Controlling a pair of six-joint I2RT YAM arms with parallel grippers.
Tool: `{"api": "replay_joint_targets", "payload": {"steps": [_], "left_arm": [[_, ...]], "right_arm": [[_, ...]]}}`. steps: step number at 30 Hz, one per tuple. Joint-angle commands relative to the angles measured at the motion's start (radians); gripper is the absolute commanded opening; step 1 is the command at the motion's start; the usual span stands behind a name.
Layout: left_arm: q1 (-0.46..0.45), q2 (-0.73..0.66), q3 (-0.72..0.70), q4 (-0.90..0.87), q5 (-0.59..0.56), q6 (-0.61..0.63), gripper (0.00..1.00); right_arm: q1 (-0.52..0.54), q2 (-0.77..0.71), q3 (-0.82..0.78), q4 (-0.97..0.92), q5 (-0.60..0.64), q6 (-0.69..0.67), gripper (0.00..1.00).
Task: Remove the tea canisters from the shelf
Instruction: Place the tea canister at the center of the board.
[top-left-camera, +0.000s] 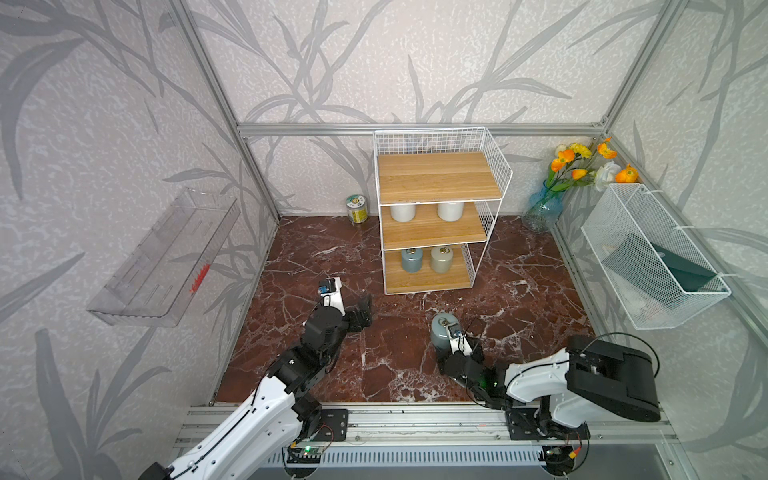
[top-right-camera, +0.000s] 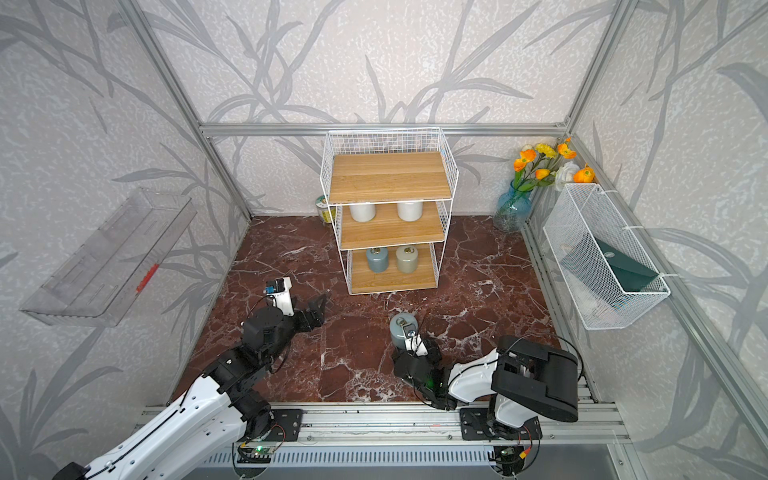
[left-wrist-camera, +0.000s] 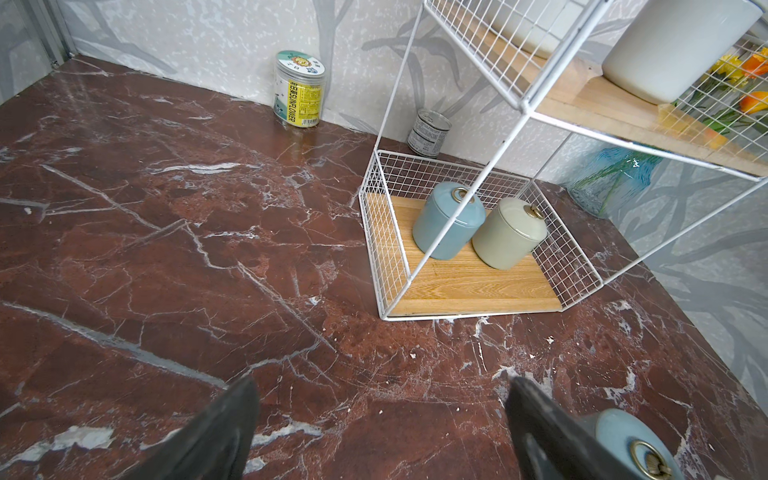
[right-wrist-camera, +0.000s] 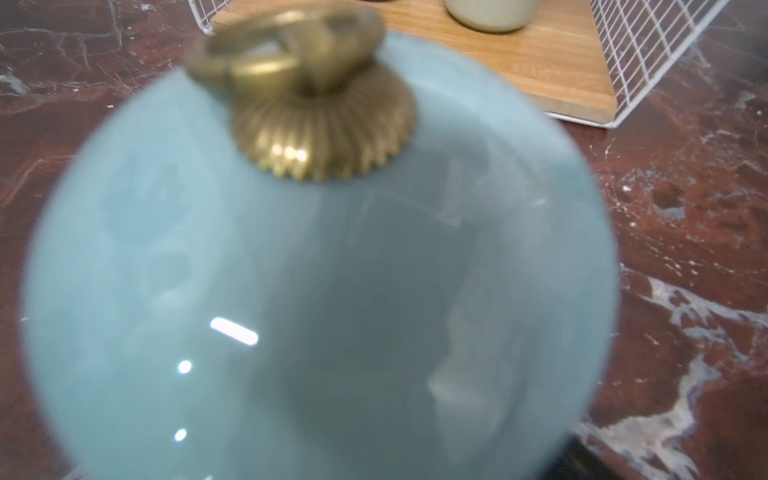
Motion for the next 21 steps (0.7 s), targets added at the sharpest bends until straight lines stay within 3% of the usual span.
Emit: {"api": "replay_joint_targets", "payload": {"steps": [1,4,11,14,17,21], "left_arm": [[-0.001,-0.013,-0.016,0.020,-0.001,-0.007,0.94],[-0.001,-0.019,-0.016,0.016,0.000,-0.003,0.94],[-0.003,-0.046,-0.020,0.016,-0.008,0.000,0.94],[-0.003,-0.051,-0.030,0.032,0.005,-0.004,0.94],[-0.002,-0.032,-0.027,0.043,0.029,-0.005,0.94],[-0.005,0.010,-0.012,0.057,0.057,0.001,0.92]], "right_arm": [[0.008,-0.047,-0.015,-0.150,-0.034,-0.007,0.93],[0.015,-0.171,0.007,-0.253,-0.037,-0.039,0.94],[0.027,-0.765,0.060,-0.569,-0.130,-0.138,0.94],[0.028,-0.968,0.113,-0.755,-0.090,-0.157,0.95],[0.028,-1.062,0.169,-0.813,-0.039,-0.229,0.95],[0.027,-1.001,0.201,-0.641,-0.010,-0.396,0.95]]}}
